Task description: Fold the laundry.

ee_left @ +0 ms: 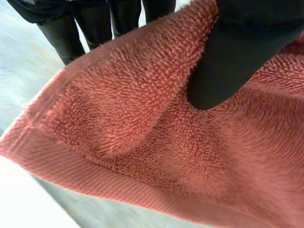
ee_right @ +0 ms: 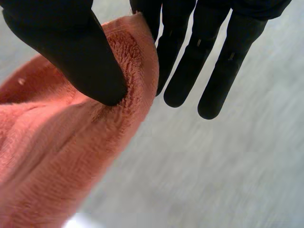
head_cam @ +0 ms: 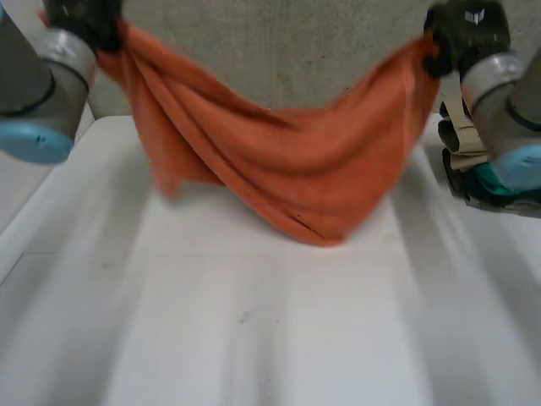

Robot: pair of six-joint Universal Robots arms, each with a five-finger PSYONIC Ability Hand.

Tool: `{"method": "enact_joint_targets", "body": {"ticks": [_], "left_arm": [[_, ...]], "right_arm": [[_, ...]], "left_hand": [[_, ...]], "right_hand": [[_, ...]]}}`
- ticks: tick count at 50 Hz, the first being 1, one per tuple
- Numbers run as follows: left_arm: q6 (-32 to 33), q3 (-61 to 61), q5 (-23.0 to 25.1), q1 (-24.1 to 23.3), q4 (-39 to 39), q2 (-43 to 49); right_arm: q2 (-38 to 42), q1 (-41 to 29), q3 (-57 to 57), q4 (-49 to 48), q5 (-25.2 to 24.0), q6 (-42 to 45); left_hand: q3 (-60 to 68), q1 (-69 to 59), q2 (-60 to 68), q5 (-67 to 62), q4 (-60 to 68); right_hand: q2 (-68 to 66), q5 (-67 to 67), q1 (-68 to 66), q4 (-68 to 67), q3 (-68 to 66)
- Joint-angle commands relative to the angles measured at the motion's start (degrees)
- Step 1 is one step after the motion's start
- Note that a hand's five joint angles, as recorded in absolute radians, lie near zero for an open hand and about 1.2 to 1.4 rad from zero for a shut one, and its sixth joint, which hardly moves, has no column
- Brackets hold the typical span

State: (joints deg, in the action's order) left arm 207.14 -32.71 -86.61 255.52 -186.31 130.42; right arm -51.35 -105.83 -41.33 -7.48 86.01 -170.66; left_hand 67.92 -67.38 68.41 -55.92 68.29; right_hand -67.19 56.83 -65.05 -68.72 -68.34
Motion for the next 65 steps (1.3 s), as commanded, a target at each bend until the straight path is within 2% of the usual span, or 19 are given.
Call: {"method": "enact_joint_targets", "body": {"ticks": [1,4,8,12,15,18,23,28,33,35,40,41,45,51,60,62,63,65], "left_arm": [[-4.63,14.60,-8.13,-1.16,-1.69,0.80],[-5.43,13.21,-8.67,-1.07,-0.90,-0.25],[-5.69,2.52,-8.05,-0.29,0.94,-2.09],[-5.52,-11.35,-6.91,0.59,1.21,-4.47],[-4.38,-20.00,-5.07,0.95,1.39,-5.35],[0.26,-33.16,-0.77,1.04,0.87,-5.44],[8.09,-43.48,2.67,1.74,-2.12,-3.34],[12.50,-46.30,2.32,2.00,-3.97,-2.54],[12.24,-46.74,1.62,2.09,-3.27,-3.95],[11.53,-46.83,1.62,2.18,-3.09,-4.74],[9.95,-46.92,1.53,2.44,-3.09,-5.35],[9.69,-46.92,1.53,2.44,-3.09,-5.53],[9.42,-46.92,1.53,2.70,-2.92,-5.53],[9.42,-46.92,1.53,3.85,-2.48,-5.62],[9.07,-46.92,1.79,5.34,-1.43,-6.76],[8.72,-46.92,1.88,5.34,-0.90,-7.20],[8.37,-47.00,1.97,5.43,-0.37,-7.55],[8.11,-47.01,1.97,5.52,0.24,-7.81]], "right_arm": [[6.26,0.00,15.92,-17.90,5.03,-4.93],[6.35,0.62,15.32,-19.77,4.95,-7.32],[4.86,0.80,8.39,-16.09,2.06,-9.52],[-0.49,2.46,-7.39,-11.96,-3.47,-9.70],[-2.61,3.96,-15.59,-10.37,-5.85,-8.38],[-4.11,5.89,-27.45,-5.99,-9.19,-3.83],[-3.50,7.30,-36.53,-0.53,-11.48,6.19],[-2.79,7.92,-40.14,1.50,-12.27,15.34],[-3.67,8.01,-41.37,1.32,-12.10,18.08],[-4.55,7.83,-42.25,1.06,-12.36,17.73],[-5.25,6.95,-44.80,-1.13,-13.77,18.08],[-5.17,6.34,-45.76,-3.05,-14.55,18.51],[-4.91,5.46,-47.17,-7.89,-14.91,19.66],[-3.06,3.53,-46.12,-9.75,-12.98,18.17],[1.95,1.94,-40.94,-6.24,-7.36,17.46],[2.13,2.12,-40.23,-5.01,-6.65,17.37],[1.87,2.29,-40.23,-4.66,-6.30,17.37],[1.51,2.56,-40.58,-4.74,-6.12,17.11]], "left_hand": [[12.08,-12.62,11.59,-14.08,11.71],[12.08,-12.62,11.59,-14.08,11.71],[12.08,-12.62,11.59,-14.08,11.71],[12.08,-12.62,11.59,-14.08,11.71],[12.08,-12.62,11.59,-14.08,11.71],[12.08,-12.62,11.59,-14.08,11.71],[11.93,-12.47,11.44,-13.93,11.57],[6.89,-7.43,6.40,-8.89,6.52],[4.19,-4.73,3.70,-6.20,3.83],[3.86,-4.40,3.36,-5.86,3.49],[1.33,-1.87,0.84,-3.34,0.97],[0.50,-1.04,0.01,-2.50,0.13],[-5.88,5.34,-6.37,3.87,-6.24],[-9.93,9.39,-10.42,7.92,-10.29],[-19.85,19.30,-20.34,17.84,-20.21],[-24.55,24.01,-25.05,22.55,-24.92],[-28.40,27.86,-28.90,26.40,-28.77],[-30.96,30.42,-31.45,28.95,-31.32]], "right_hand": [[-12.81,13.17,-14.95,-11.28,-11.66],[-12.81,13.17,-14.95,-11.28,-11.66],[-12.81,13.17,-14.95,-11.28,-11.66],[-12.81,13.17,-14.95,-11.28,-11.66],[-12.81,13.17,-14.95,-11.28,-11.66],[-12.81,13.17,-14.95,-11.28,-11.66],[-12.81,13.17,-14.95,-11.28,-11.66],[-12.81,13.17,-14.95,-11.28,-11.66],[-12.81,13.17,-14.95,-11.28,-11.66],[-0.59,0.95,-2.72,0.95,0.56],[13.59,-13.23,11.46,15.12,14.74],[21.11,-20.75,18.98,22.65,22.26],[23.71,-23.35,21.57,25.24,24.85],[26.07,-25.71,23.93,27.60,27.22],[23.56,-23.20,21.42,25.09,24.71],[7.32,-6.96,5.19,8.85,8.47],[-12.61,12.97,-14.74,-11.08,-11.46],[-12.81,13.17,-14.95,-11.28,-11.66]]}}
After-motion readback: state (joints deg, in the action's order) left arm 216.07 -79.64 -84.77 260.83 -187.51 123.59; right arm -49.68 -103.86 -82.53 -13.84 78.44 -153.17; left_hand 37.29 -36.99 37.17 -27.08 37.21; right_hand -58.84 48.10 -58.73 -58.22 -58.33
